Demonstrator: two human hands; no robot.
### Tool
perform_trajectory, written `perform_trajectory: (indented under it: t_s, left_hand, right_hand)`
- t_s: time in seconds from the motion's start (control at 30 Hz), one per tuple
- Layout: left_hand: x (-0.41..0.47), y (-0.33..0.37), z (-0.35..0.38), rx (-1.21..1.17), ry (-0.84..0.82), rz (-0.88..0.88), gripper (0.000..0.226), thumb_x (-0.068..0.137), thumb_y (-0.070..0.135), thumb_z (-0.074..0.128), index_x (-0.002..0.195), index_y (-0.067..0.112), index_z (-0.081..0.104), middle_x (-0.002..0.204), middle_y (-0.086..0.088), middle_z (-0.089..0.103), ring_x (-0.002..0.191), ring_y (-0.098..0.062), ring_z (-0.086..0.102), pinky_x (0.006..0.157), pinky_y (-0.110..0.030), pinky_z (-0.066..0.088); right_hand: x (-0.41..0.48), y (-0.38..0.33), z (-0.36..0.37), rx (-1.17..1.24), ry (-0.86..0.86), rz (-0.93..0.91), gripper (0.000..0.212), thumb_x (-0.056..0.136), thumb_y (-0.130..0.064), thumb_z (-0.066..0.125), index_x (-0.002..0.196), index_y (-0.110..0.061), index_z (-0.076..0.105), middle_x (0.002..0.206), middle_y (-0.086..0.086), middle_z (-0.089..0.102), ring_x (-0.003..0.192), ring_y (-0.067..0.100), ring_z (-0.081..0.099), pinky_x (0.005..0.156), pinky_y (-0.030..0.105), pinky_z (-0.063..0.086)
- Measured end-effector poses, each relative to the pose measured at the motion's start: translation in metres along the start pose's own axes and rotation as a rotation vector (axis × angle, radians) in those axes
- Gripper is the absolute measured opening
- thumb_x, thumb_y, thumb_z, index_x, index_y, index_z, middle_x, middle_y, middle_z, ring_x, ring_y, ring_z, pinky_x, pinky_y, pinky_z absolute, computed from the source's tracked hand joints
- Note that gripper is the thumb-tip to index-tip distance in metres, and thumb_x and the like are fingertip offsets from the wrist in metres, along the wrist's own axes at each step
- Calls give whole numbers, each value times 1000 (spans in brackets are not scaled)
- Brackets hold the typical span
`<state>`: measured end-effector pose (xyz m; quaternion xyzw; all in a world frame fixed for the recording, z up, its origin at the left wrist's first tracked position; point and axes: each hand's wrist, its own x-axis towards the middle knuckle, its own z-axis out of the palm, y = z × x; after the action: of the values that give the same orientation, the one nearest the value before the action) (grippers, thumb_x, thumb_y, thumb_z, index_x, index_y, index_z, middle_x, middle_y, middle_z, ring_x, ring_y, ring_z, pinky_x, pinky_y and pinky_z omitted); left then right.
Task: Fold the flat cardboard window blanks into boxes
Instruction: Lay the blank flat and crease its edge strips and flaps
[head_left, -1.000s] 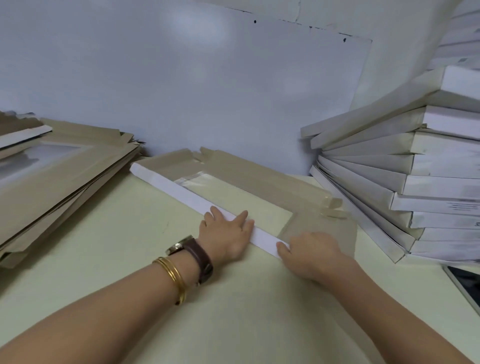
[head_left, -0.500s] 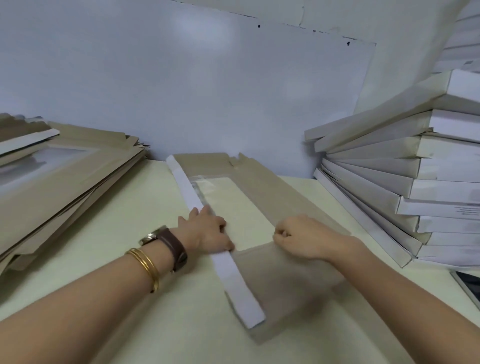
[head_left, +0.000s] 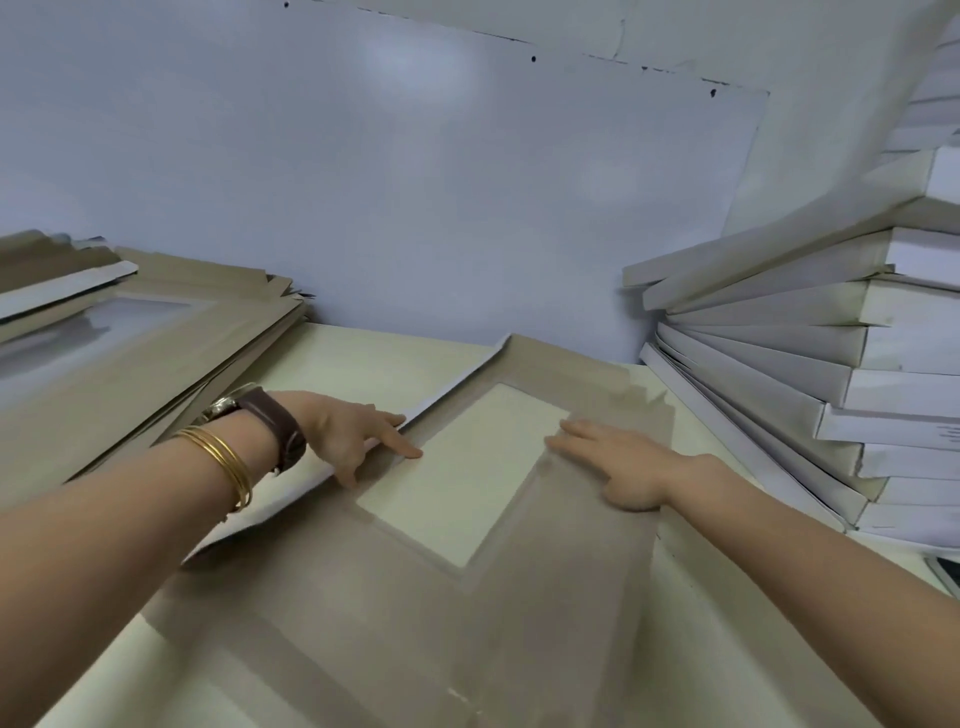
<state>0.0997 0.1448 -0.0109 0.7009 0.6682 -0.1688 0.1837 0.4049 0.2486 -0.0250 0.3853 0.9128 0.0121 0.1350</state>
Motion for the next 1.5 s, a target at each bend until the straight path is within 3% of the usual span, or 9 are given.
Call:
perform_trajectory:
  t_s: [0.1,0.33,0.53,0.63,0.73,0.9,1.1,1.23,1.5]
  left_hand:
    - [1,-2,-2,78,47,-31,86,82,-1,47,139,59,28,160,20,-2,148,-15,-9,107,-71,-6]
    - [11,13,15,263,301,-109,72,88,8,45,143,51,28,161,9,-11,147,-27,-19,106,-70,-13]
    - [-12,61,-6,-278,143,37,71,87,60,55,147,26,37,146,1,42,125,-23,51,100,-37,46]
    - [-28,66,-9,-260,-87,35,111,55,81,65,149,33,30,150,10,36,135,-11,36,110,-30,28]
    - [-30,62,1,-89,-160,15,123,53,69,75,153,30,17,156,10,24,144,-11,21,116,-30,18]
    - [-20,56,25,19,98,45,71,74,30,69,138,18,41,130,-5,51,120,-23,51,98,-35,46]
    - [-10,40,30,57,310,52,49,80,18,52,128,27,51,116,-4,61,106,-25,58,89,-33,49]
    - [-5,35,30,27,364,46,39,80,15,49,114,32,58,108,-1,63,104,-25,60,88,-33,49]
    - [-3,32,21,42,359,26,34,85,15,45,111,28,63,86,4,61,89,-23,59,78,-29,47]
  right_hand:
    - [4,-2,6,57,-57,4,68,95,-26,48,154,-34,15,163,-1,-1,150,15,0,119,31,11]
    - [3,-16,31,176,-11,118,68,95,-67,23,154,-38,5,163,-6,3,149,10,4,120,36,12]
    - [9,-56,33,119,52,341,71,95,-65,17,154,-26,14,159,9,21,144,28,24,112,42,25]
    - [14,-74,25,56,61,444,74,95,-65,17,147,-13,31,144,14,44,132,30,42,102,41,36]
    - [19,-86,15,-29,46,461,73,96,-64,16,132,-10,51,131,9,56,122,28,52,92,39,43]
    - [14,-86,6,6,90,372,75,94,-67,13,119,-16,62,122,8,62,112,29,56,75,35,35]
    - [-18,-50,4,455,-33,200,60,81,-83,28,85,-29,54,102,-1,57,116,27,40,98,40,39]
    - [-33,-31,3,498,-79,126,71,76,-62,57,137,-26,48,139,-3,50,126,18,45,107,37,38]
    - [-37,-7,17,273,80,122,47,81,-16,56,128,-22,54,123,-4,61,115,22,56,95,36,47]
